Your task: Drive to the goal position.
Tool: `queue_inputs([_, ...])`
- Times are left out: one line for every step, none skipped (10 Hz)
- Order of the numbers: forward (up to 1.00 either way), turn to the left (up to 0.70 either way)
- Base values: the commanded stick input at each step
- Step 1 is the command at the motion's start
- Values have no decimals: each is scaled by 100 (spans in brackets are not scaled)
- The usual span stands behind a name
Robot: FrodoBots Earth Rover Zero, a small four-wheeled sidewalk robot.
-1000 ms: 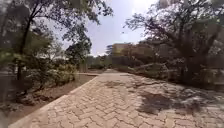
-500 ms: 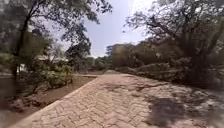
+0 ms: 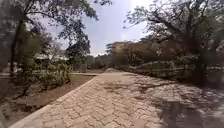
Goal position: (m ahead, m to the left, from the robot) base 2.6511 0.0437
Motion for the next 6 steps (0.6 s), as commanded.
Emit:
queue_inputs([70, -3])
queue_inputs([70, -18])
queue_inputs([70, -35])
queue_inputs([70, -35])
queue_inputs([70, -27])
queue_inputs([70, 0])
